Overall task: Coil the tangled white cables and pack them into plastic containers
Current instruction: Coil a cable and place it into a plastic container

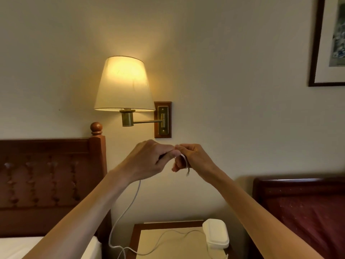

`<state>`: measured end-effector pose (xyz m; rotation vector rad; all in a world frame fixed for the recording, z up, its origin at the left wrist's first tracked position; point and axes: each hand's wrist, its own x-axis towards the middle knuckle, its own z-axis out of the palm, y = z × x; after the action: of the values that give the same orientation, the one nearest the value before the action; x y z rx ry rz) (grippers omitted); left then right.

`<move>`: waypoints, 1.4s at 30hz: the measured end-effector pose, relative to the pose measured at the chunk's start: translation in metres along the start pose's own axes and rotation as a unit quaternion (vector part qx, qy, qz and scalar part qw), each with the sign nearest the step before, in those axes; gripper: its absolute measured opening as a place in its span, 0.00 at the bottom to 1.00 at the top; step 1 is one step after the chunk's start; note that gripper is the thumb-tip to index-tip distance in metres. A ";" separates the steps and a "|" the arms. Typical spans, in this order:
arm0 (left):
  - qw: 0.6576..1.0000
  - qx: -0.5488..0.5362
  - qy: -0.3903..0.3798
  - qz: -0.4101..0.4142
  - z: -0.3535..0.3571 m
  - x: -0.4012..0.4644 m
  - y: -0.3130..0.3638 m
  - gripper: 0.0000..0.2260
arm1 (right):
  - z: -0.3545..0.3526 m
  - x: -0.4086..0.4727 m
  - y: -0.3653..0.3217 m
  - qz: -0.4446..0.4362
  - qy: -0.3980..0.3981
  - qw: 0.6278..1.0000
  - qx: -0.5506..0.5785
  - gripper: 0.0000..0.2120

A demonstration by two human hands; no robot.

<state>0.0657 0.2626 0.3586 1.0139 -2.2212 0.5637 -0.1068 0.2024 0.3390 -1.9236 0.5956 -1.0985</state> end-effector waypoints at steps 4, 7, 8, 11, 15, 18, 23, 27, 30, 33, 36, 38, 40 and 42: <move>0.996 0.024 0.085 -0.032 0.007 -0.002 -0.008 0.17 | -0.001 -0.009 0.003 0.019 -0.048 0.994 0.093 0.19; 0.988 -0.004 0.119 -0.095 0.016 -0.002 -0.008 0.12 | -0.003 -0.015 0.003 0.048 -0.069 0.981 0.174 0.20; 0.985 -0.043 0.114 -0.126 0.019 -0.003 -0.008 0.11 | -0.004 -0.016 0.003 0.055 -0.077 0.976 0.195 0.20; 0.962 -0.194 0.028 -0.189 0.023 -0.005 -0.002 0.14 | -0.008 -0.018 0.002 0.066 -0.084 0.961 0.256 0.19; 0.926 -0.295 0.058 -0.227 0.028 -0.004 0.011 0.15 | -0.010 -0.022 0.000 0.086 -0.099 0.930 0.343 0.18; 0.901 -0.331 0.096 -0.262 0.033 0.001 0.020 0.17 | -0.005 -0.028 0.002 0.078 -0.107 0.900 0.415 0.17; 0.887 -0.355 0.112 -0.273 0.042 0.003 0.024 0.19 | -0.004 -0.035 0.008 0.059 -0.083 0.903 0.417 0.15; 0.899 -0.343 0.101 -0.253 0.046 -0.004 0.018 0.15 | -0.013 -0.037 0.008 0.095 -0.063 0.909 0.401 0.15; 0.917 -0.324 0.054 -0.227 0.054 -0.018 0.002 0.14 | -0.023 -0.040 0.007 0.140 -0.055 0.899 0.411 0.16; 0.923 -0.314 0.021 -0.220 0.069 -0.042 -0.020 0.14 | -0.037 -0.040 0.003 0.144 -0.035 0.873 0.466 0.13; 0.925 -0.312 0.008 -0.219 0.083 -0.072 -0.036 0.15 | -0.052 -0.038 0.000 0.149 -0.012 0.865 0.479 0.13; 0.933 -0.295 0.003 -0.206 0.091 -0.087 -0.043 0.15 | -0.056 -0.037 0.000 0.154 -0.011 0.866 0.475 0.12; 0.940 -0.275 0.003 -0.202 0.096 -0.096 -0.047 0.15 | -0.058 -0.036 0.000 0.153 -0.004 0.864 0.481 0.11; 0.949 -0.244 0.006 -0.198 0.096 -0.100 -0.048 0.14 | -0.059 -0.035 0.002 0.148 -0.004 0.869 0.473 0.11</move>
<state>0.1192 0.2271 0.2270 1.1289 -1.9230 -0.1532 -0.1749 0.2015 0.3376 -0.9411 0.2384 -0.9212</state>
